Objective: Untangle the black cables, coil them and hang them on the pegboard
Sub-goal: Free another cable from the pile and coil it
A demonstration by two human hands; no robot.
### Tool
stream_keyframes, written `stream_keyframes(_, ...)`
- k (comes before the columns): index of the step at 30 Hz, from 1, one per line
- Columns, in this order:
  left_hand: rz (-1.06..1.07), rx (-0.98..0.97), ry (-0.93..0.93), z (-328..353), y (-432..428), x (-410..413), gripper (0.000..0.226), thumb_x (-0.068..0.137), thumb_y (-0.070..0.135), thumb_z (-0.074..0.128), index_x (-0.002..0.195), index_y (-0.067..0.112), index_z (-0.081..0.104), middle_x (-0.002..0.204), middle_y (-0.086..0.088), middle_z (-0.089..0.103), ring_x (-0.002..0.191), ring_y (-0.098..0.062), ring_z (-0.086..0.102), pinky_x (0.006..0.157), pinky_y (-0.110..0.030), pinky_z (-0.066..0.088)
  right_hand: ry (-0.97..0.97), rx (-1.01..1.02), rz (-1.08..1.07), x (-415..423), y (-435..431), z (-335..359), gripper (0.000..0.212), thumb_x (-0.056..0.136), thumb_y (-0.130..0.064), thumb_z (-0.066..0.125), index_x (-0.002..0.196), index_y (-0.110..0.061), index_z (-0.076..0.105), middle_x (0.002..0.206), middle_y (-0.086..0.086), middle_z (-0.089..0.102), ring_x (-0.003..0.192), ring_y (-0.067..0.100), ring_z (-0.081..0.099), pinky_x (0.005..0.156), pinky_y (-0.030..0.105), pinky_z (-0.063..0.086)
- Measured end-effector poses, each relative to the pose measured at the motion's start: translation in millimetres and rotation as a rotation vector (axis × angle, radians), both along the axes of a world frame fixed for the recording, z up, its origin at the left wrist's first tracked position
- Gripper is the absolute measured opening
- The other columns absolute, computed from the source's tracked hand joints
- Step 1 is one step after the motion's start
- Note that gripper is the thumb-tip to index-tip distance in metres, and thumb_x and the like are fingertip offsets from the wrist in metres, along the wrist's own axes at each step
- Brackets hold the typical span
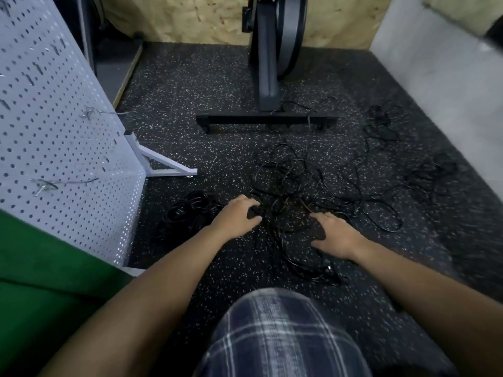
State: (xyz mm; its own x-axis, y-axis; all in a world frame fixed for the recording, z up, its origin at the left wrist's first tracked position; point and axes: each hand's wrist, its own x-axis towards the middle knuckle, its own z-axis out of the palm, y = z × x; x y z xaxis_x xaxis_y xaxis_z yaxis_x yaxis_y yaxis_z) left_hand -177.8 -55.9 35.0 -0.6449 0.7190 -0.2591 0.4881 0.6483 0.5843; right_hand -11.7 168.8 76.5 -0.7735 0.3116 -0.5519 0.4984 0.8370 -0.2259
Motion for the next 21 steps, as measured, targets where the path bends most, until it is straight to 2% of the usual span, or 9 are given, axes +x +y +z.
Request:
stream_keyframes(3,-0.086,-0.045,-0.059,-15.4,25.3,17.3,0.048,0.102,0.039,0.063,0.147,0.024,0.055,0.138,-0.003,0.055,0.123,-0.022,0.056,0.104,-0.042,0.05,-0.042,0.017,-0.032,27.0,18.2,-11.3,0.082,0.097,-0.034,0.069,0.164,-0.023,0.022,0.164,0.006,0.029,0.148,0.03,0.036,0.116,0.043,0.039)
stream_keyframes(7,-0.228,-0.094,-0.106,-42.2,59.9,40.9,0.043,0.104,0.037,0.06,0.146,0.026,0.056,0.141,-0.001,0.053,0.116,-0.018,0.058,0.1,-0.041,0.052,-0.088,0.002,-0.087,58.9,41.8,-33.1,0.078,0.099,-0.031,0.067,0.163,-0.021,0.024,0.163,0.007,0.032,0.145,0.031,0.039,0.115,0.043,0.04)
stream_keyframes(10,-0.299,-0.116,-0.104,-60.5,86.4,58.1,0.04,0.105,0.033,0.058,0.144,0.027,0.058,0.147,-0.003,0.052,0.129,-0.021,0.052,0.101,-0.035,0.048,-0.107,-0.014,-0.114,74.0,53.6,-50.7,0.075,0.101,-0.027,0.065,0.163,-0.021,0.024,0.167,0.007,0.028,0.151,0.03,0.032,0.119,0.042,0.036)
stream_keyframes(13,-0.367,-0.156,-0.108,-78.1,112.1,72.9,0.04,0.106,0.029,0.057,0.145,0.026,0.057,0.152,-0.004,0.05,0.137,-0.024,0.05,0.105,-0.037,0.046,-0.124,-0.031,-0.136,82.7,61.5,-66.8,0.07,0.102,-0.023,0.062,0.163,-0.022,0.027,0.165,0.005,0.031,0.149,0.029,0.035,0.117,0.041,0.038)
stream_keyframes(18,-0.493,-0.224,-0.081,-107.9,135.5,93.9,0.039,0.102,0.031,0.064,0.141,0.027,0.062,0.144,-0.004,0.059,0.128,-0.025,0.058,0.105,-0.044,0.051,-0.134,-0.044,-0.206,96.4,64.5,-99.5,0.064,0.1,-0.02,0.064,0.158,-0.024,0.038,0.157,0.003,0.045,0.137,0.027,0.051,0.111,0.041,0.047)
stream_keyframes(21,-0.551,-0.242,-0.088,-120.0,146.0,106.7,0.036,0.099,0.033,0.069,0.134,0.026,0.066,0.136,-0.002,0.062,0.124,-0.024,0.06,0.101,-0.044,0.052,-0.169,-0.047,-0.234,105.4,64.9,-118.5,0.06,0.099,-0.016,0.063,0.154,-0.025,0.043,0.153,0.003,0.051,0.134,0.027,0.054,0.111,0.041,0.047)
